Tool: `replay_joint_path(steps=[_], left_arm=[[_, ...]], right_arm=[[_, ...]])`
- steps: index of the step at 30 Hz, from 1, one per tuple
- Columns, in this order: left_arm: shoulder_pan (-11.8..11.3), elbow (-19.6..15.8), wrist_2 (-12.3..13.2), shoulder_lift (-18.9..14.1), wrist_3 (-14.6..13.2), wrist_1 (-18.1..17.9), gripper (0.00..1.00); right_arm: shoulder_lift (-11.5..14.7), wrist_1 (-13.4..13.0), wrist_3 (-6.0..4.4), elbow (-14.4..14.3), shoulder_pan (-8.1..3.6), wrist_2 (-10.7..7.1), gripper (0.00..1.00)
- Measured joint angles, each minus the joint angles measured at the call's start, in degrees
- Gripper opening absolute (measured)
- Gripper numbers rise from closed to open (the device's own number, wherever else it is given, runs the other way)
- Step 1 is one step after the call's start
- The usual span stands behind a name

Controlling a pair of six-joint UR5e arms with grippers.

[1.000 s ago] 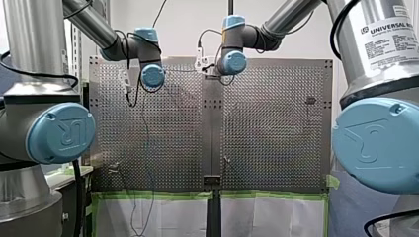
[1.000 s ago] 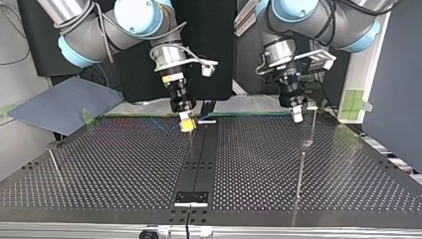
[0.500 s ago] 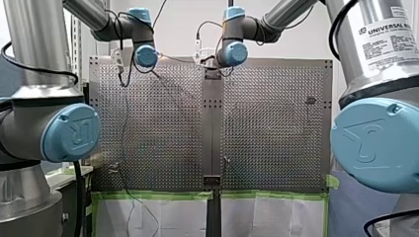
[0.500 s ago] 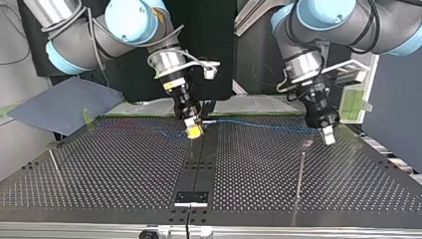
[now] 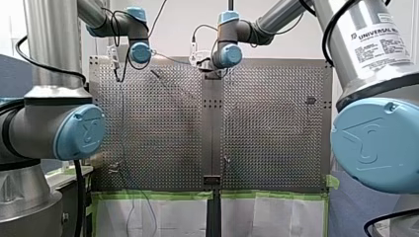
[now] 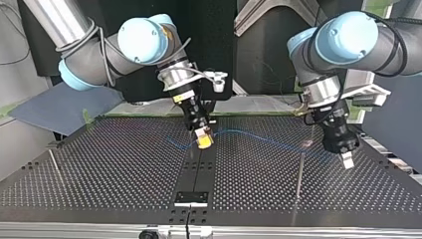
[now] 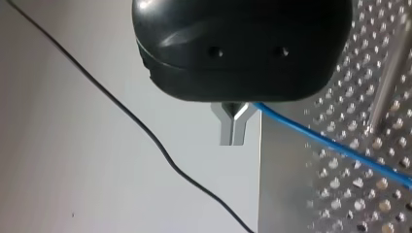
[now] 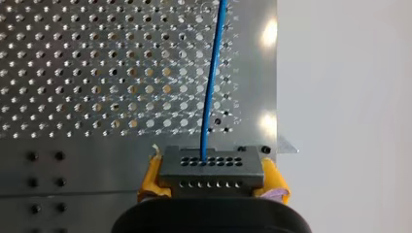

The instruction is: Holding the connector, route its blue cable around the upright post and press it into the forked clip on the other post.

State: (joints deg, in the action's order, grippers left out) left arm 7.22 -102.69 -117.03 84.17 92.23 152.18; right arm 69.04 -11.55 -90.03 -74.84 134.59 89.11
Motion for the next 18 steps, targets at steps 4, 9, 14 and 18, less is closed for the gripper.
replay_joint_path(steps=[4,9,14,18], left_arm=[[-1.23,1.9,0.98,1.9,1.31,0.12,0.0],[-2.17,4.39,2.79,5.05,2.69,0.71,0.0],[-3.08,4.92,4.5,7.68,3.82,0.82,0.0],[-4.14,4.96,5.45,8.67,5.5,0.53,0.0]], right_arm=[[-1.05,0.9,-0.07,2.08,0.0,-0.43,0.0],[-1.76,1.47,-0.13,5.28,-0.36,-0.86,0.0],[-1.9,1.59,-0.22,7.28,-0.63,-0.93,0.0],[-2.39,2.02,-0.23,8.1,-0.91,-0.94,0.0]])
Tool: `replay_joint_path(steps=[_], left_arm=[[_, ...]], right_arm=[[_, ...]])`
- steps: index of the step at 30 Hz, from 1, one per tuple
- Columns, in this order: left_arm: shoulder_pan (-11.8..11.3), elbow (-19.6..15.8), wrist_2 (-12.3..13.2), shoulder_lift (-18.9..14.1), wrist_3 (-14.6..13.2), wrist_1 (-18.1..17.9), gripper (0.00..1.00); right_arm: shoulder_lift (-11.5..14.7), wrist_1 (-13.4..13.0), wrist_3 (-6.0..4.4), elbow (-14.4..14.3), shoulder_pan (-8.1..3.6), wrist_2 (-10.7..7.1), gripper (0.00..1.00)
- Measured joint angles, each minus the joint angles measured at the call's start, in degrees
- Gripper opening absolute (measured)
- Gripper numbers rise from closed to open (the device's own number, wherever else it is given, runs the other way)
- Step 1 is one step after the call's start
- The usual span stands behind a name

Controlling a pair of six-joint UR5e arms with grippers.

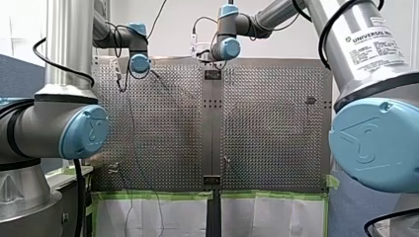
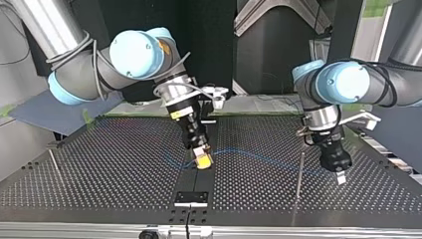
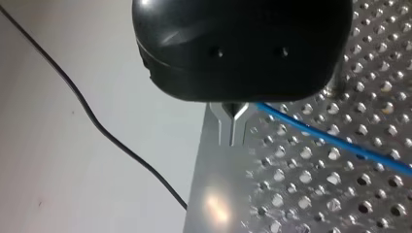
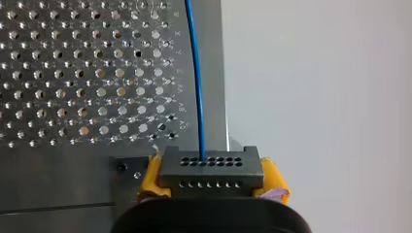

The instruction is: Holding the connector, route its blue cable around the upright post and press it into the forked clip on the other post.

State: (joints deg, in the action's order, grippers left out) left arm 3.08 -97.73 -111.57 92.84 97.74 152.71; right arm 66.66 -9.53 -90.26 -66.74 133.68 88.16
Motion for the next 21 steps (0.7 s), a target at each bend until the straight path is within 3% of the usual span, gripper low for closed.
replay_joint_path(steps=[13,21], left_arm=[[-2.61,0.04,3.16,0.6,2.69,-0.66,0.0],[-3.37,0.15,6.7,3.78,3.23,-0.66,0.0]], right_arm=[[-2.05,0.94,0.28,1.34,-0.2,0.16,0.0],[-3.27,0.81,0.45,1.35,-0.28,0.21,0.0]])
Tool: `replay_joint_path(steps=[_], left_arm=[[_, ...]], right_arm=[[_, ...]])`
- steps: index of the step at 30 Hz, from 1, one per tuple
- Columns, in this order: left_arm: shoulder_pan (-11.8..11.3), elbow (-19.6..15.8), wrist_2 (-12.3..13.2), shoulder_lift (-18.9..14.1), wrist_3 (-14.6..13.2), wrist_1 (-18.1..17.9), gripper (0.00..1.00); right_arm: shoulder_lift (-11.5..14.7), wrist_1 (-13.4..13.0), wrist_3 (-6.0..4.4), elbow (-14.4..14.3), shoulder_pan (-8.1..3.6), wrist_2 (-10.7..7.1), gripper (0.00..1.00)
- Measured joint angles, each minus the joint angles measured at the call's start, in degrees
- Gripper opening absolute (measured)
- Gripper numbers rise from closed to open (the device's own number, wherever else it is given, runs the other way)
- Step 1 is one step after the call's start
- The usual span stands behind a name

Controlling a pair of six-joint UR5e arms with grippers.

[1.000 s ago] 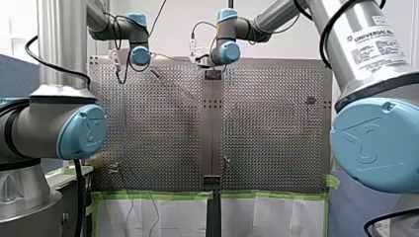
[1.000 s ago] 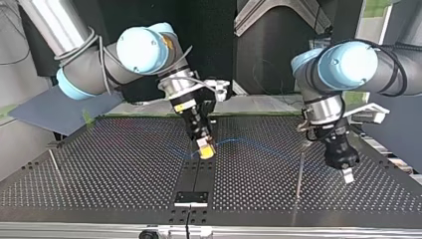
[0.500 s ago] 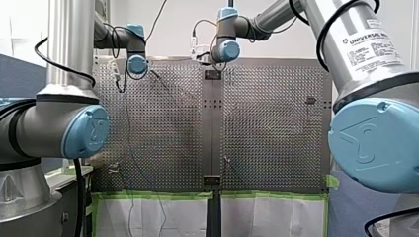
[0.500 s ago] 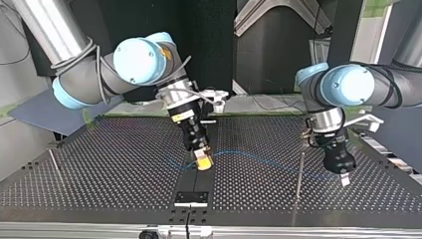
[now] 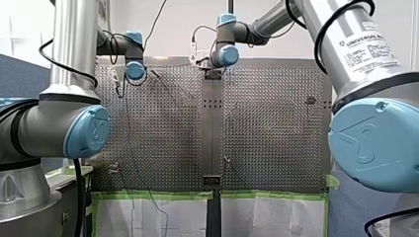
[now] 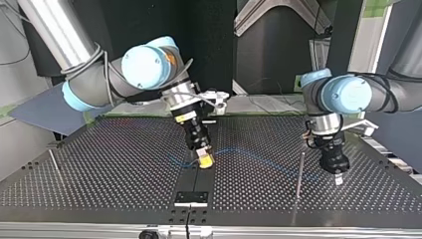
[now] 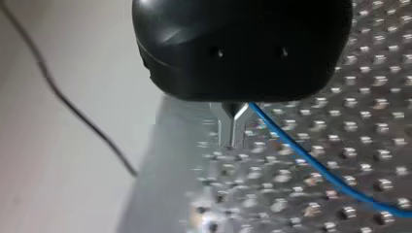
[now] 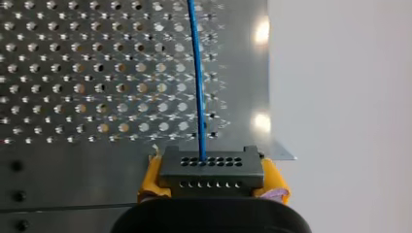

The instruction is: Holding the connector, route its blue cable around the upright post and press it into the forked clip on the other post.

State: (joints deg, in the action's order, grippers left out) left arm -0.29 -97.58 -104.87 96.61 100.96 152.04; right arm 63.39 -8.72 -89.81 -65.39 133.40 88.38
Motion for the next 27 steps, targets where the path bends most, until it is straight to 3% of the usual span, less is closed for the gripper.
replay_joint_path(steps=[17,19,21,22,24,27], left_arm=[[-0.23,1.61,7.71,6.0,3.44,-1.02,0.0],[-0.17,1.62,7.81,6.25,3.5,-0.72,0.04],[-0.1,1.62,7.71,6.36,3.52,-0.42,0.17],[-0.06,1.62,7.66,6.38,3.52,-0.31,0.17],[0.0,1.54,7.47,6.4,3.51,0.05,0.29],[0.02,1.28,7.14,6.41,3.73,0.4,0.32]], right_arm=[[-3.08,-1.93,0.52,0.1,-0.85,0.23,0.0],[-3.35,-1.86,0.55,0.08,-0.92,0.35,0.0],[-3.57,-1.75,0.57,0.07,-0.96,0.76,0.0],[-3.66,-1.72,0.57,0.07,-0.96,0.94,0.0],[-3.89,-1.55,0.59,0.06,-0.97,1.25,0.0],[-4.39,-0.88,0.69,0.03,-1.02,1.56,0.0]])
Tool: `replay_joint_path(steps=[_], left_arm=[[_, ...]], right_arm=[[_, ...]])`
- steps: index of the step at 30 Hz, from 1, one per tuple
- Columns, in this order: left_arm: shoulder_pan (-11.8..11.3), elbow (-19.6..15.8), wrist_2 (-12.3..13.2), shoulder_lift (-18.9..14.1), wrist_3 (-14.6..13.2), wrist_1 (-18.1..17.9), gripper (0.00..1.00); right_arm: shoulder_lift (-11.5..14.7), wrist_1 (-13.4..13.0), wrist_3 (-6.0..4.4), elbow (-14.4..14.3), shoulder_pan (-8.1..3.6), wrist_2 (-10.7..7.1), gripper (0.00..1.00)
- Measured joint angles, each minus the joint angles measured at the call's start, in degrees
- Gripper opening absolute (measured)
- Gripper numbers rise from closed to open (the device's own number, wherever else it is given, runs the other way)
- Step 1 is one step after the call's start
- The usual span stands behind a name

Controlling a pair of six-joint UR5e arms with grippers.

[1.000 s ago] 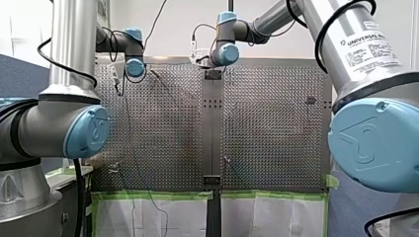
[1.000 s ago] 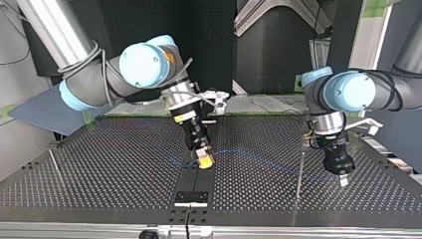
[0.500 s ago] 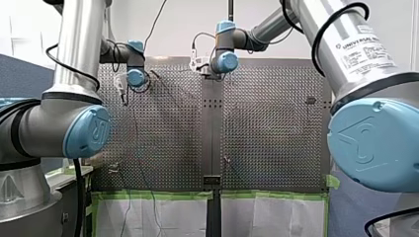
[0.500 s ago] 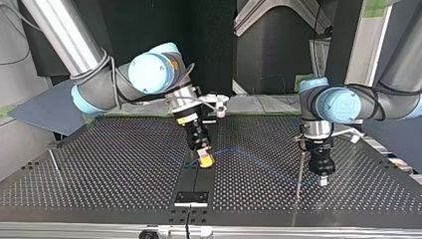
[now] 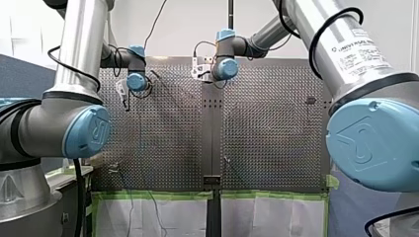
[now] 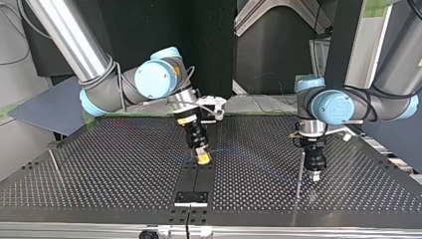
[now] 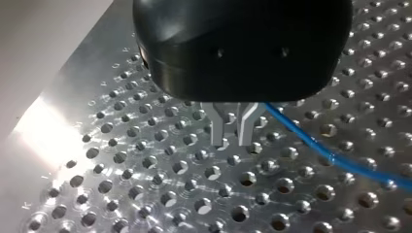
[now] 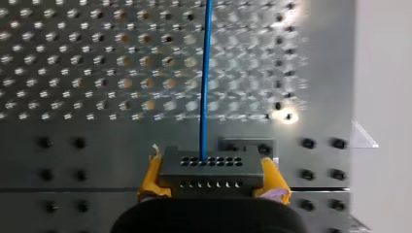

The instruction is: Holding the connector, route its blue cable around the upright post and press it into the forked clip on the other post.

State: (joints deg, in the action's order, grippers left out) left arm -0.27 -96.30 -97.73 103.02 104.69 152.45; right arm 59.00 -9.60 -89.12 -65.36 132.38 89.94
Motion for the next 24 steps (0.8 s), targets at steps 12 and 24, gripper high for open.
replay_joint_path(steps=[12,24], left_arm=[[-0.18,-0.26,1.73,0.16,1.17,0.39,1.0],[0.11,-0.24,1.13,2.0,0.98,2.26,1.0]], right_arm=[[-3.1,2.89,-0.17,-1.42,0.27,0.74,0.0],[-6.26,-0.34,-0.38,-5.57,0.62,1.55,0.0]])
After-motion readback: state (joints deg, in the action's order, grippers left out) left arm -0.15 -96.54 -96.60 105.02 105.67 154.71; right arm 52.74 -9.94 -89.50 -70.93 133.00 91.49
